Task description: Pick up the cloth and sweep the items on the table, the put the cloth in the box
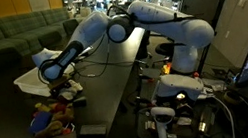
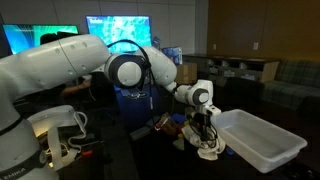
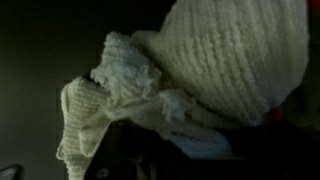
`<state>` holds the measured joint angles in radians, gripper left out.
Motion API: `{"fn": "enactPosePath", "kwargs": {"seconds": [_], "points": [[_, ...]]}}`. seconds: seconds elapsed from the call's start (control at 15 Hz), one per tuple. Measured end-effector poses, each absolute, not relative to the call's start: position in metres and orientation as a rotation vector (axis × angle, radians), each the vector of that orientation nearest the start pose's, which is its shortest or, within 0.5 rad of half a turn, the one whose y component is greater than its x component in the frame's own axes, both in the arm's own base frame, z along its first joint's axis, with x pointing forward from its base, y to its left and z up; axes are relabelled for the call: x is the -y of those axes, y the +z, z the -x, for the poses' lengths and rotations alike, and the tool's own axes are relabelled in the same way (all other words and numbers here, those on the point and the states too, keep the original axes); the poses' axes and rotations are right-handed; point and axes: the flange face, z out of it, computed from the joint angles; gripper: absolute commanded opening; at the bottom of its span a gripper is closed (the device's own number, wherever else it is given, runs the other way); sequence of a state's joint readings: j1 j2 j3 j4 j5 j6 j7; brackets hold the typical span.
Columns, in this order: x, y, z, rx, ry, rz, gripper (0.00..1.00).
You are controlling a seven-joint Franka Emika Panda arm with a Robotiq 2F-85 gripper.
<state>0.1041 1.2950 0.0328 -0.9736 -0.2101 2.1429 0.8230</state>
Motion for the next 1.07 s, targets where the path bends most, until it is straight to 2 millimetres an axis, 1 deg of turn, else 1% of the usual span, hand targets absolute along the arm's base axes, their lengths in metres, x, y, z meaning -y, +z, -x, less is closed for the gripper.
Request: {"fn": "enactPosePath", "kwargs": {"seconds": [0.33, 0.47, 0.53, 0.67, 0.8, 0.93, 1.07], "points": [[-0.197, 0.043, -0.724, -0.769, 0.106, 3.157, 0.06], [-0.234, 0.050, -0.717, -0.700, 0.104, 3.146, 0.06], [-0.248, 0.054, -0.714, -0.673, 0.096, 3.144, 0.06], [-0.265, 0.067, -0.714, -0.638, 0.069, 3.141, 0.06], [-0.269, 0.086, -0.719, -0.618, 0.023, 3.140, 0.06], [-0.264, 0.110, -0.728, -0.607, -0.043, 3.149, 0.06], [-0.251, 0.138, -0.737, -0.584, -0.108, 3.162, 0.06]]}}
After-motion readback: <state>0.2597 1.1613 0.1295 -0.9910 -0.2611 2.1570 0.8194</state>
